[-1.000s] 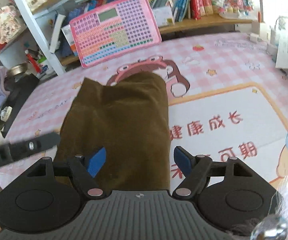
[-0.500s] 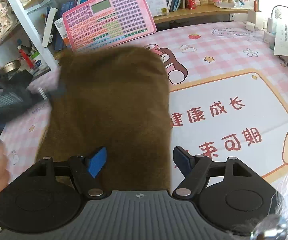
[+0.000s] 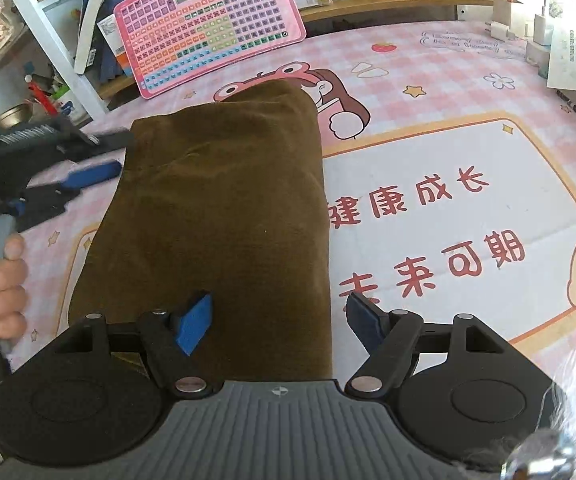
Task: Fold clothes
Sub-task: 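Grasp the end of the pants strip with the left gripper and lift it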
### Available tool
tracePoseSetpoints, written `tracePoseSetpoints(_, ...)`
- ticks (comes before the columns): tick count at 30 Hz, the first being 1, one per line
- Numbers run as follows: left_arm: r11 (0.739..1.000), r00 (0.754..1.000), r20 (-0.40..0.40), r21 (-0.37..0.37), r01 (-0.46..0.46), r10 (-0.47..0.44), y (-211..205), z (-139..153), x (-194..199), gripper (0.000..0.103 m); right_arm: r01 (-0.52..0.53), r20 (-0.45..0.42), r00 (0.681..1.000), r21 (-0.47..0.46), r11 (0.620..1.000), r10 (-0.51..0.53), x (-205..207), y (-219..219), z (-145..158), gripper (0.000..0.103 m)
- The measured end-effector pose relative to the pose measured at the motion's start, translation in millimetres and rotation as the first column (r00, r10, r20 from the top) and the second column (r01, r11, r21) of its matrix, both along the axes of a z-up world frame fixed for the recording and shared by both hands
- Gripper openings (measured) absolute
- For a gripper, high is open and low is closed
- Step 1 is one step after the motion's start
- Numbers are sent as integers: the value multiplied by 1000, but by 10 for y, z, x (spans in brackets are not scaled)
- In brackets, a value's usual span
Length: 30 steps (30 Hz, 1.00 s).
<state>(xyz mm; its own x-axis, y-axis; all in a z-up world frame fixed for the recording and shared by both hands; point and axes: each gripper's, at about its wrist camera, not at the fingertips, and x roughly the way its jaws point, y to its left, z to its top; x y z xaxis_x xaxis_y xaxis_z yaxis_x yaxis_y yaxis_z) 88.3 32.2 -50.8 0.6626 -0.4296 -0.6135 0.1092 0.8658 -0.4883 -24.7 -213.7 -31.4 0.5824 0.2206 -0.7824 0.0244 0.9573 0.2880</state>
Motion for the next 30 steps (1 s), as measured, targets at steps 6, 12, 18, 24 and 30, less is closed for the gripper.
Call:
tracePoseSetpoints(6, 998, 1000, 20, -69, -8, 9, 155, 183, -313, 56, 29, 16, 999, 4, 1000, -29, -33, -43, 41, 72)
tracePoseSetpoints(12, 999, 999, 33, -35, 2, -1, 169, 254, -791, 63, 79, 37, 996, 41, 996, -81, -86, -147, 114, 72)
tracePoseSetpoints(18, 995, 996, -70, 86, 58, -52, 5, 27, -846, 70, 84, 17, 996, 39, 996, -85, -97, -120, 64, 72)
tracePoseSetpoints(24, 996, 997, -55, 59, 63, -59, 46, 48, -803, 72, 99, -13, 995, 48, 994, -99, -133, -132, -31, 72)
tracePoseSetpoints(30, 998, 996, -58, -9, 69, -69, 49, 68, -600, 73, 122, -63, 992, 176, 977, -113, 34, -199, -103, 72)
